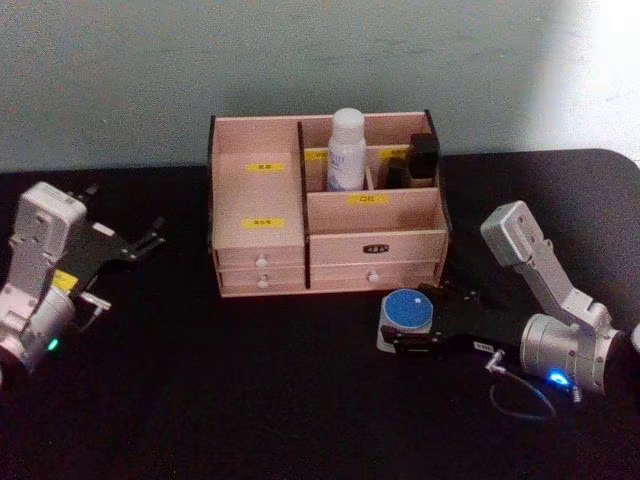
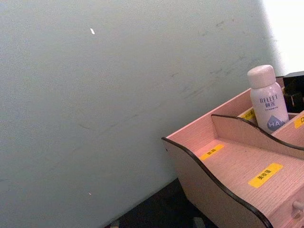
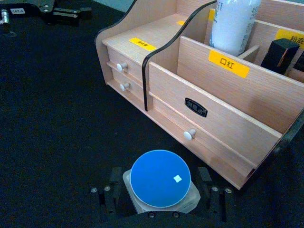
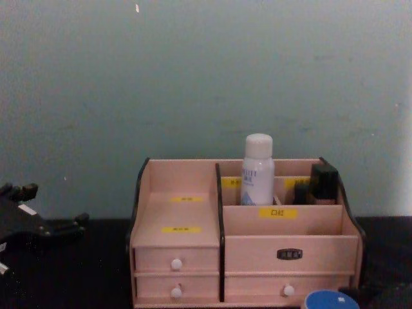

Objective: Pick up the facial cleanser and watermelon frost from the table and place them into the tiered storage box.

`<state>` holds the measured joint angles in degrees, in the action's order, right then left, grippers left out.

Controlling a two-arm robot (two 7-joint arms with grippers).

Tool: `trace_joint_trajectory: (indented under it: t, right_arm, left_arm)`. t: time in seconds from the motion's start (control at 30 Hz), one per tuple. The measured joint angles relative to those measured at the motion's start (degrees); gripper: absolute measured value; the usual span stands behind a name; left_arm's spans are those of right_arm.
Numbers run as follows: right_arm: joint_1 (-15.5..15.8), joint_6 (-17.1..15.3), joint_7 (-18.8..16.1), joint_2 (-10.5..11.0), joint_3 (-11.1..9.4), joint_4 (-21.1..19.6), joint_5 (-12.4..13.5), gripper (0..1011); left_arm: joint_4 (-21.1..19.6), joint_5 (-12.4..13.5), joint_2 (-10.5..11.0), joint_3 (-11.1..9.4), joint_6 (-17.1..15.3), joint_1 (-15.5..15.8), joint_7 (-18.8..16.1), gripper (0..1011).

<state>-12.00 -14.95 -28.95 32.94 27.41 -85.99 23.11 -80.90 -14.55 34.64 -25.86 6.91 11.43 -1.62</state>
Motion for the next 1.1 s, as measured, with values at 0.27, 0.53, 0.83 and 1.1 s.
trace_joint_trajectory:
  t: [0.27, 0.53, 0.83, 1.1]
  right_arm:
    - [0.0, 0.0, -0.01, -0.02, -0.03, -0.01, 0.0, 1000]
    - [0.01, 0.03, -0.03, -0.02, -0.08, -0.01, 0.04, 911]
    - [0.01, 0.07, -0.03, -0.02, -0.13, -0.01, 0.08, 729]
    - [0.01, 0.1, -0.03, -0.02, -0.13, -0.01, 0.1, 729]
  left_arm:
    - [0.0, 0.0, 0.0, 0.0, 0.0, 0.0, 0.0, 1001]
    - [0.0, 0.0, 0.0, 0.0, 0.0, 0.0, 0.0, 1001]
    - [0.0, 0.0, 0.01, 0.0, 0.0, 0.0, 0.0, 1002]
    - [0.0, 0.0, 0.0, 0.0, 0.0, 0.0, 0.0, 1001]
